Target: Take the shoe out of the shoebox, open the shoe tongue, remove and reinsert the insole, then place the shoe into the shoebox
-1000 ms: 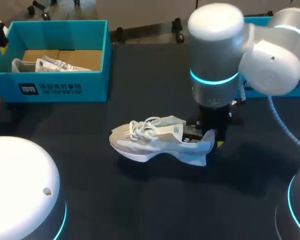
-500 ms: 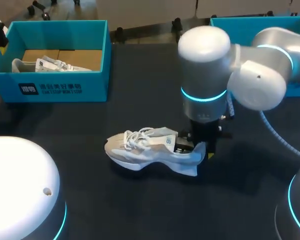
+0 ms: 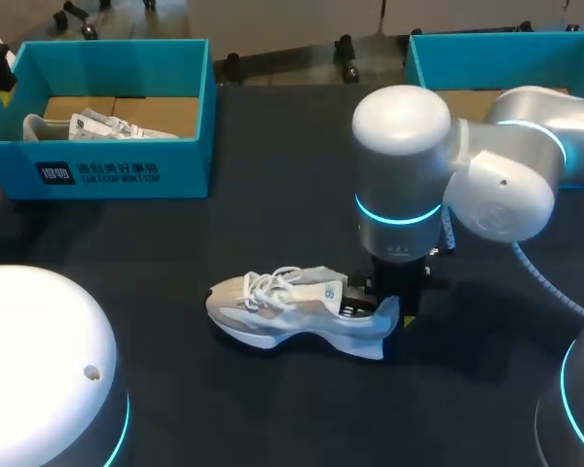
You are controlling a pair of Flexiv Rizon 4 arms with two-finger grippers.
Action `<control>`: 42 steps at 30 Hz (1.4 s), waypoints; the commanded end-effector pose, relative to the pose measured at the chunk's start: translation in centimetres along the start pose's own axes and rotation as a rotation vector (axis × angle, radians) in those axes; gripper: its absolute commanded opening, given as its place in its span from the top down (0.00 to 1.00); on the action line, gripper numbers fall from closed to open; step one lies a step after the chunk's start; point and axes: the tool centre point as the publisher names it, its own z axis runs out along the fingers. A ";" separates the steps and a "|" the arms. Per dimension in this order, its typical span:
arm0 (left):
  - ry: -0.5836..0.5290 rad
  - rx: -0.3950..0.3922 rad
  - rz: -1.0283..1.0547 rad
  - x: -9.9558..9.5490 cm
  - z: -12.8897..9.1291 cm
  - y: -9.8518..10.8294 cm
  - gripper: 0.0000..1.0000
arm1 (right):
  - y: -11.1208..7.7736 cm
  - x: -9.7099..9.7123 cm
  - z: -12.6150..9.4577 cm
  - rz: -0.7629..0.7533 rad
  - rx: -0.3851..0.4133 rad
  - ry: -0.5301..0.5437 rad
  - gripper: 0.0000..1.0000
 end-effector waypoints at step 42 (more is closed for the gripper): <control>0.002 -0.002 0.000 0.0 -0.1 -0.1 0.00 | 0.1 -3.2 -8.0 0.016 0.034 0.225 0.00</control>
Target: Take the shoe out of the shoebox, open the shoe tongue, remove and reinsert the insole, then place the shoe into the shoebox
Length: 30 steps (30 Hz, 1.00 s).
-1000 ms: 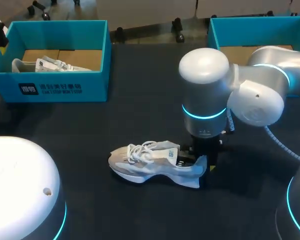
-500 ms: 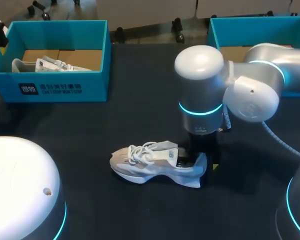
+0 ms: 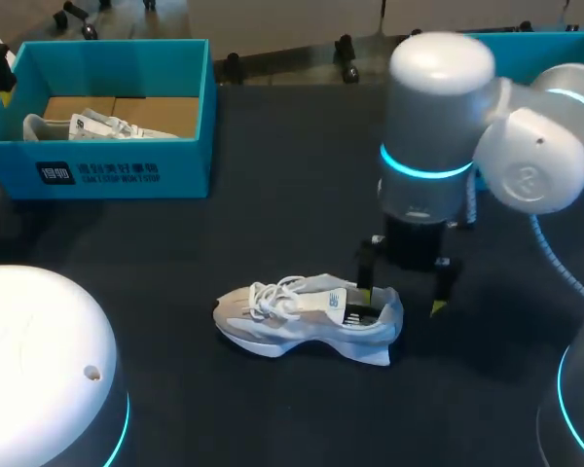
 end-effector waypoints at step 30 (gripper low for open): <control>0.002 -0.002 0.000 0.0 -0.1 -0.1 0.00 | 0.7 -6.2 -5.5 -0.602 -0.167 0.535 0.00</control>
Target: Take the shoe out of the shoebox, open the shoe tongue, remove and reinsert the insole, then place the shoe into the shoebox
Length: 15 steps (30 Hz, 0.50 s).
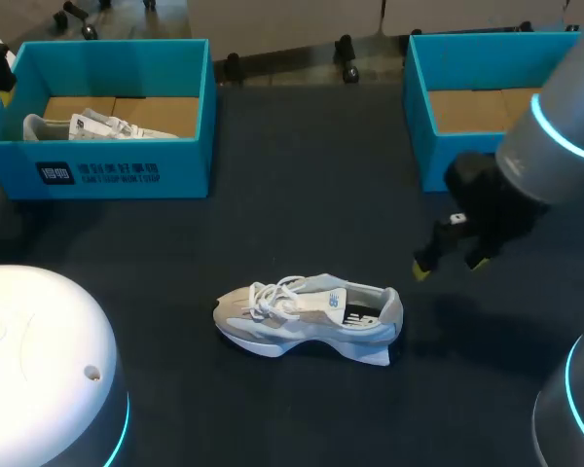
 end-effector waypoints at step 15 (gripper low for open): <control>0.002 -0.002 0.000 0.0 -0.1 -0.1 0.00 | -1.1 -4.1 -1.3 -0.504 -0.379 0.302 0.00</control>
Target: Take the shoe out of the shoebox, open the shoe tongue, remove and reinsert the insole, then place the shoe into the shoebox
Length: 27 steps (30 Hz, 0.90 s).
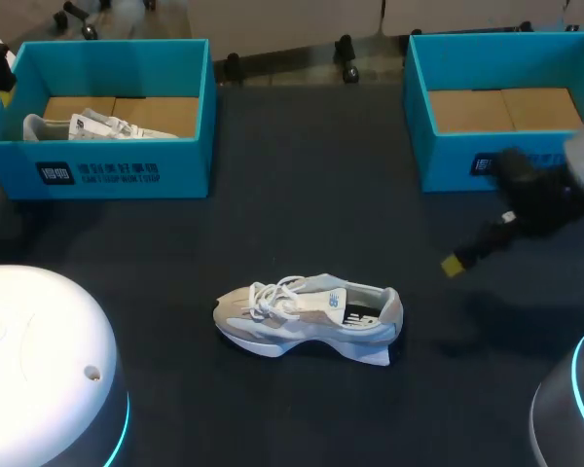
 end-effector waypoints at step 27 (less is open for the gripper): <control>0.002 -0.002 0.000 0.0 -0.1 -0.1 0.00 | -4.5 -2.6 3.8 -0.516 -0.466 -0.048 0.00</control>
